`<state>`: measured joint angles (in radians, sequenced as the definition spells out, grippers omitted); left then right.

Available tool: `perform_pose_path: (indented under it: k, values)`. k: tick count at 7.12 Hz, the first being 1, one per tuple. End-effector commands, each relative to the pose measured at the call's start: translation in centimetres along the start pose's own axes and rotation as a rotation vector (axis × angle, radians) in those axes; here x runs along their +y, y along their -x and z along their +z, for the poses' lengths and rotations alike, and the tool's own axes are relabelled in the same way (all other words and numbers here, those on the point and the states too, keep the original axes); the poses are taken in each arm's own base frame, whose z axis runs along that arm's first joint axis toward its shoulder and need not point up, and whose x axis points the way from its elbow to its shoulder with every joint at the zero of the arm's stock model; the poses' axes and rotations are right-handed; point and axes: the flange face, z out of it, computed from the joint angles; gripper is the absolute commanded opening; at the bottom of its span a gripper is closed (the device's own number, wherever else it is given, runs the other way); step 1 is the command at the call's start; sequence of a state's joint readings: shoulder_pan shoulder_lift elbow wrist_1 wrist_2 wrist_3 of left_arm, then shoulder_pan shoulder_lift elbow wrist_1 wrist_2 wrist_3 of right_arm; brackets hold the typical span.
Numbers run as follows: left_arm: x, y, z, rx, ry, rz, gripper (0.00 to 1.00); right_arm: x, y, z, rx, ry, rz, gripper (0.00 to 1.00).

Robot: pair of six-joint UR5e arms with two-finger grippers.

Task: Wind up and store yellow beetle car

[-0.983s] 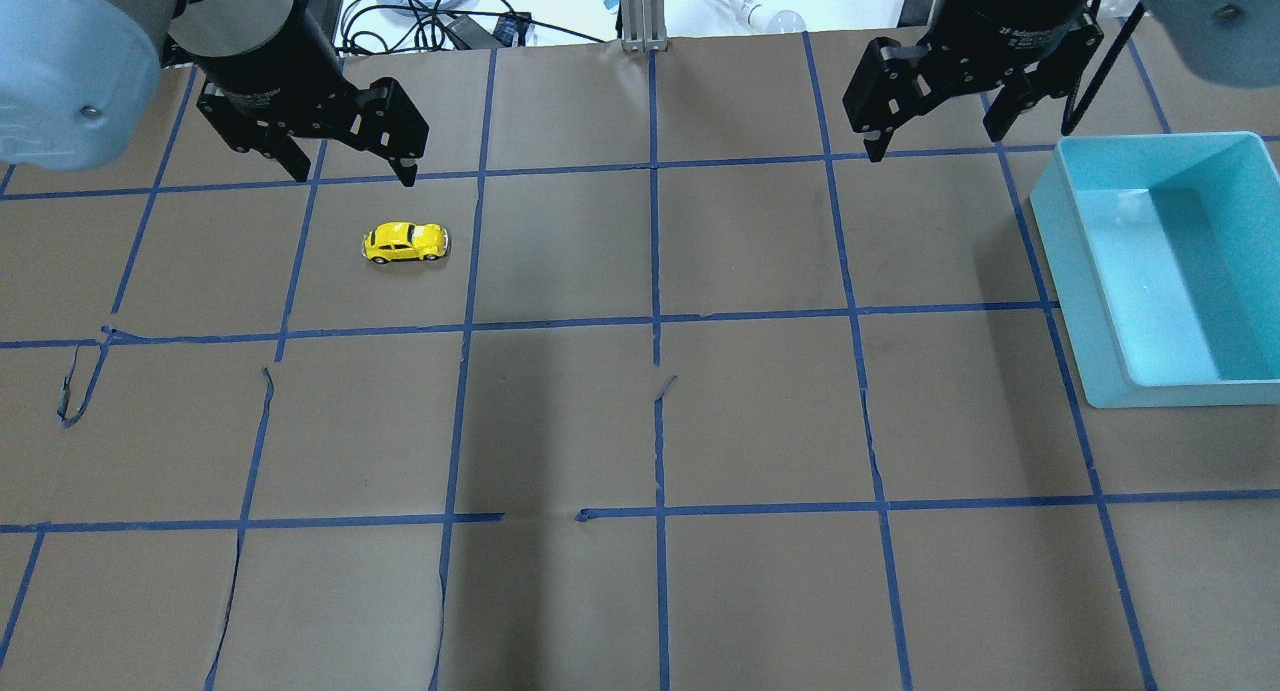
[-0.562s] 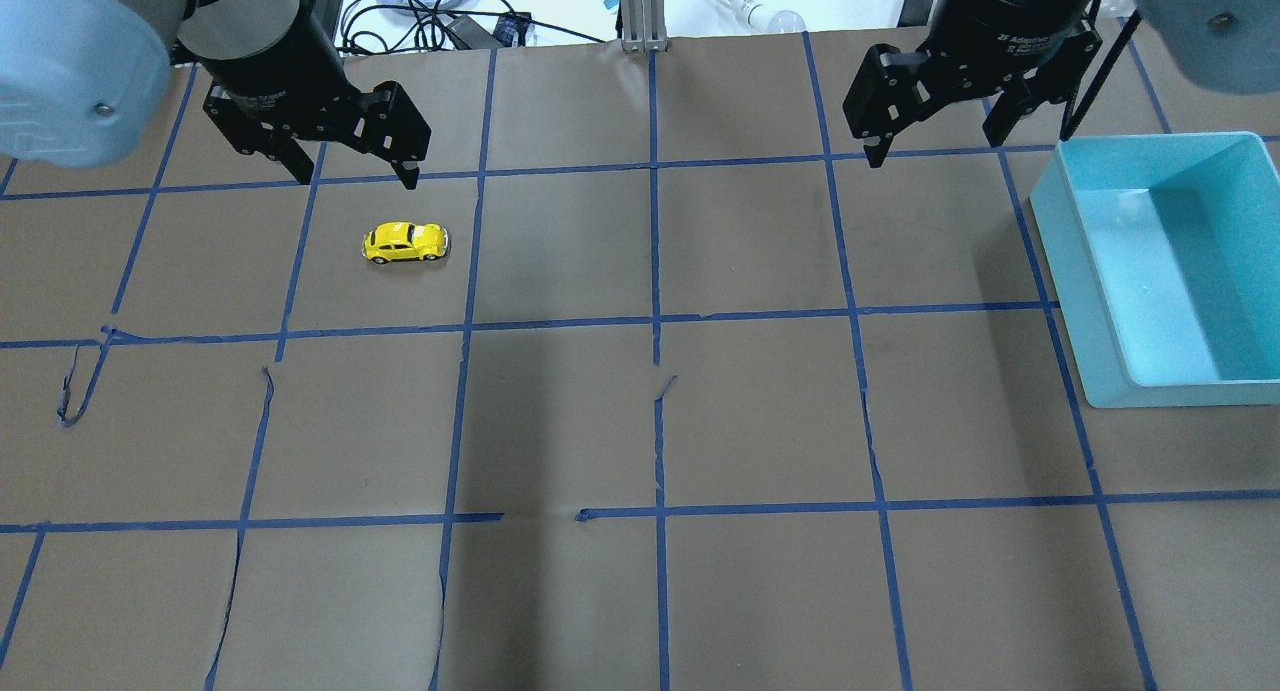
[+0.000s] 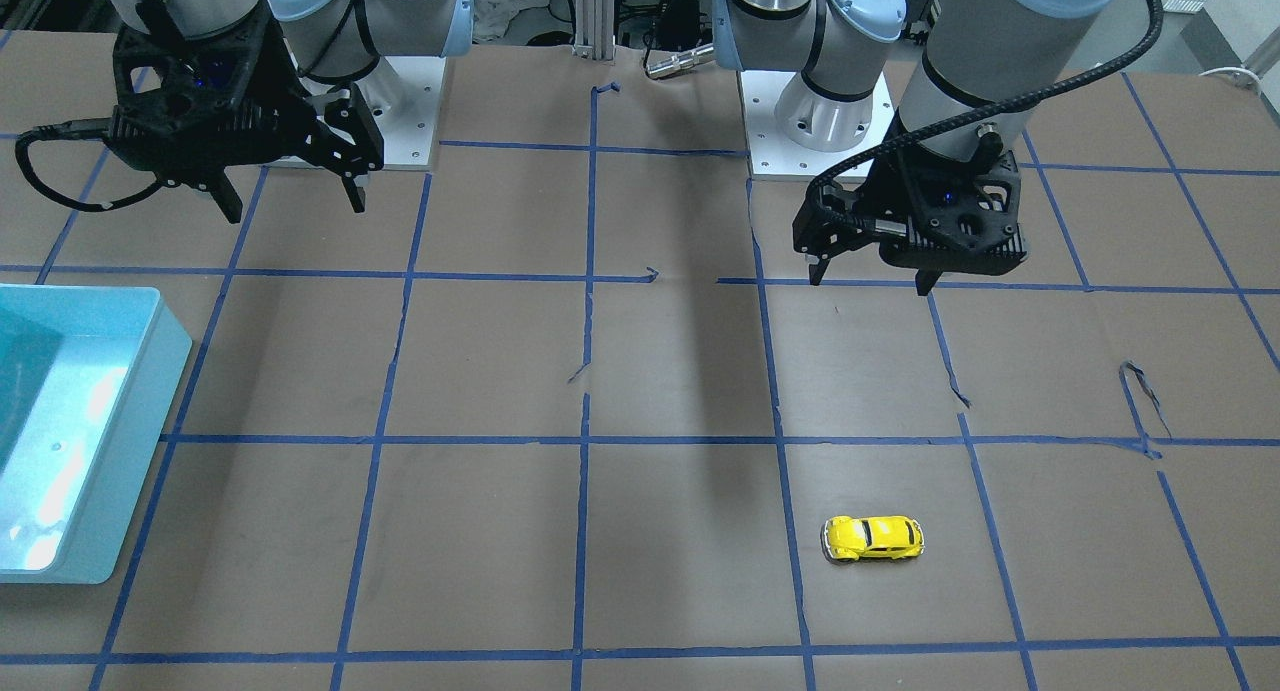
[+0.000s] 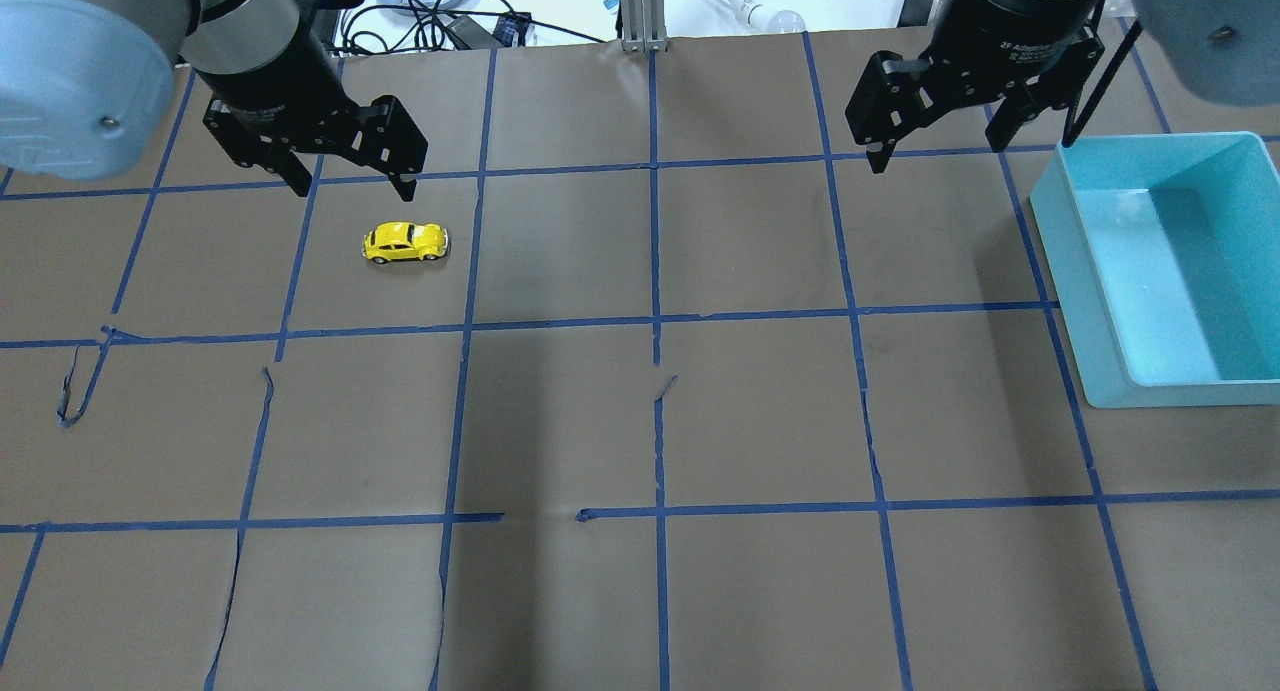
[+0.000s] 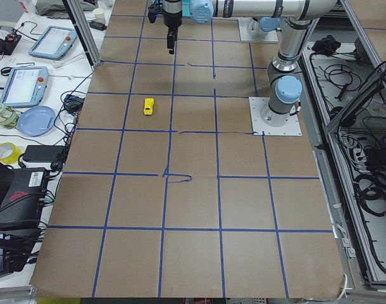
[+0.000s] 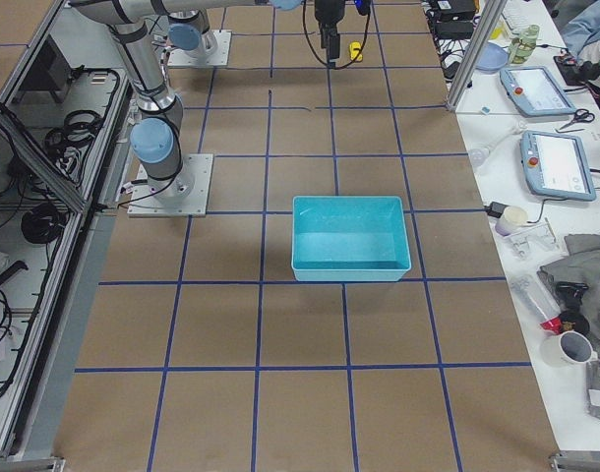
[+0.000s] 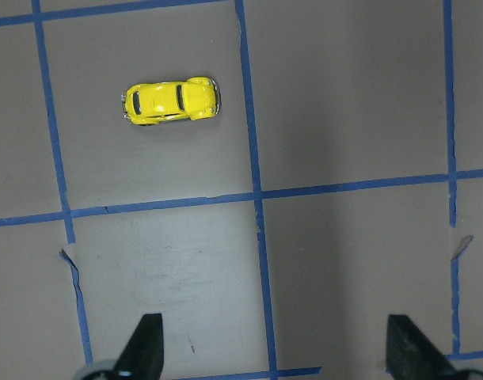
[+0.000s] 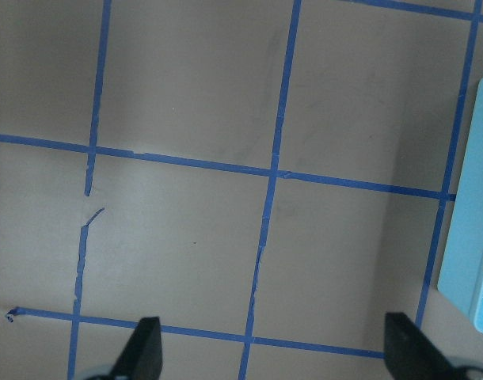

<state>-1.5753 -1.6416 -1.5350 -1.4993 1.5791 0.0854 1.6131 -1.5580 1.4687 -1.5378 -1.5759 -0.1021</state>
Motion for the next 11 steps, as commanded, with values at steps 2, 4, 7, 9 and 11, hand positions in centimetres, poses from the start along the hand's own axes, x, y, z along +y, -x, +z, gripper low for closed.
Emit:
perform_pose_path:
  k: [2, 4, 7, 9, 11]
  values:
    - [-0.2, 0.2, 0.4, -0.002, 0.009, -0.002, 1.00, 0.0, 0.1, 0.0, -0.004, -0.001, -0.001, 1.00]
    - [-0.3, 0.3, 0.8, -0.003, 0.015, -0.004, 1.00, 0.0, -0.2, 0.0, 0.004, 0.000, 0.002, 1.00]
    - [-0.5, 1.2, 1.0, 0.003, 0.020, -0.033, 1.00, 0.0, -0.1, 0.0, 0.009, 0.000, 0.003, 1.00]
    - [-0.6, 1.4, 1.2, -0.008, 0.022, -0.060, 1.00, 0.0, -0.1, 0.0, 0.009, 0.000, 0.002, 1.00]
    - [-0.9, 1.6, 1.8, -0.026, 0.026, -0.190, 1.00, 0.0, 0.1, 0.0, 0.002, 0.000, 0.000, 1.00]
